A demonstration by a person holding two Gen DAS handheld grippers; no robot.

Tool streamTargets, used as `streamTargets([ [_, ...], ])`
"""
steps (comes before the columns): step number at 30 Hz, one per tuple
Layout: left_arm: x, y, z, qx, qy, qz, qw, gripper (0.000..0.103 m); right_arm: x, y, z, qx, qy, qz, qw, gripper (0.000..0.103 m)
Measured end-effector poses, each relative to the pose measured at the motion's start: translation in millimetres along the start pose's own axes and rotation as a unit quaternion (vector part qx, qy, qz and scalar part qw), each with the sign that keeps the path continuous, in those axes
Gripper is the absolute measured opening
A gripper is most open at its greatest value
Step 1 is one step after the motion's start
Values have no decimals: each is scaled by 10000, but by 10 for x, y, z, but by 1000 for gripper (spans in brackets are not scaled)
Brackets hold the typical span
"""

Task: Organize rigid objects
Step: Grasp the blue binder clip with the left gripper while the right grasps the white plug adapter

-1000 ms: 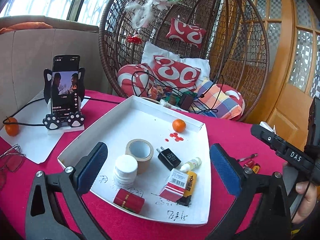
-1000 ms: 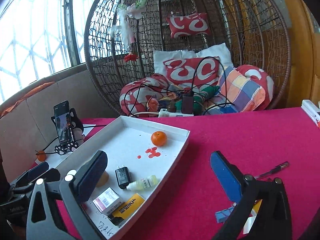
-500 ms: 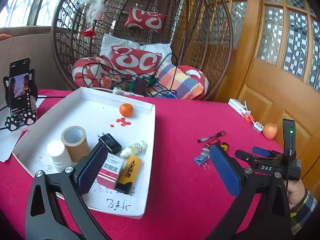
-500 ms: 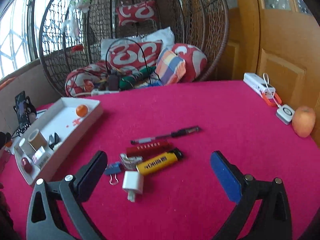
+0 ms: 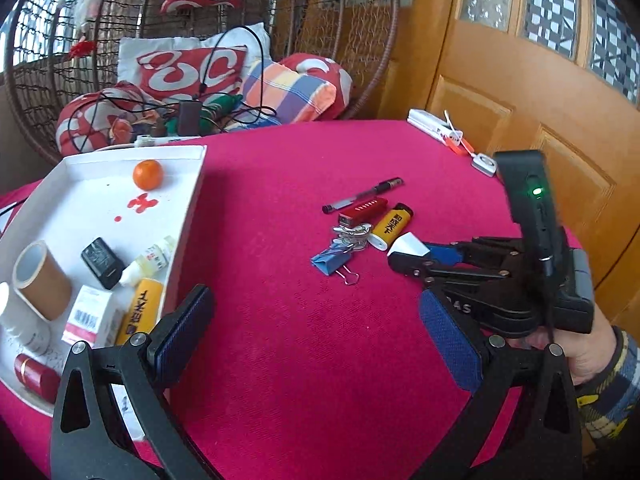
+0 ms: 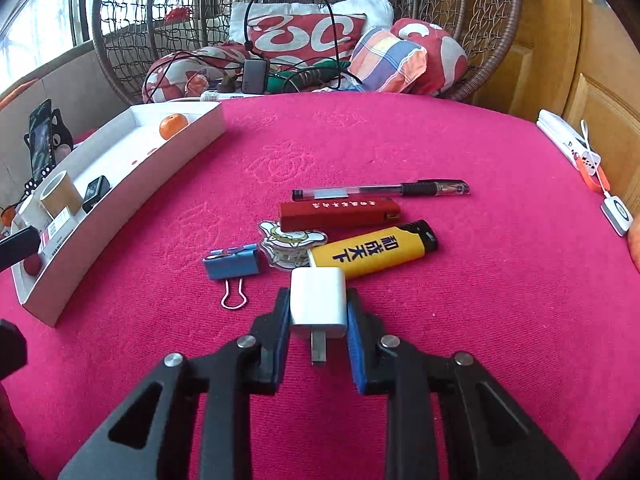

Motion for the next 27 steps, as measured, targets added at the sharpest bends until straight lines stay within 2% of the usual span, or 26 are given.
streamTargets([
  [5, -90, 496, 63, 158, -44, -452, 9988, 103, 16, -144, 478, -2, 587, 54, 9983, 25],
  [8, -168, 735, 63, -43, -160, -677, 9976, 103, 12, -179, 650, -315, 1019, 29, 9943, 25],
  [10, -208, 850, 65, -213, -166, -757, 9968, 101, 12, -180, 659, -390, 1078, 25, 9934, 25],
  [11, -220, 905, 74, -249, -149, -803, 9963, 99, 14, -179, 656, -385, 1071, 23, 9935, 25],
  [13, -205, 1011, 87, -292, -81, -939, 9951, 86, 16, -177, 655, -411, 1082, 17, 9933, 25],
  [15, -181, 1062, 96, -419, 65, -986, 9942, 82, 26, -176, 677, -512, 1164, 10, 9919, 25],
  [17, -191, 1050, 116, -362, 140, -954, 9947, 73, 23, -177, 698, -601, 1237, 0, 9905, 25],
  [20, -204, 1027, 147, -362, 285, -910, 9948, 50, 21, -181, 688, -634, 1270, -5, 9899, 25],
  [21, -211, 1019, 163, -378, 334, -895, 9947, 36, 22, -183, 685, -639, 1276, -5, 9898, 25],
  [27, -100, 864, 169, -229, 114, -840, 9961, 36, 17, -181, 691, -694, 1324, -9, 9888, 25],
])
Point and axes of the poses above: each gripper's, at about its wrist camera, not at the fingertips, and y roughly the way its jaws point, z to its right, x to its underside, the point moved 6 cm from there along y, roughly the way its jaws point, and after that the axes turned 13 degrees about y, right-handed, at the moved point
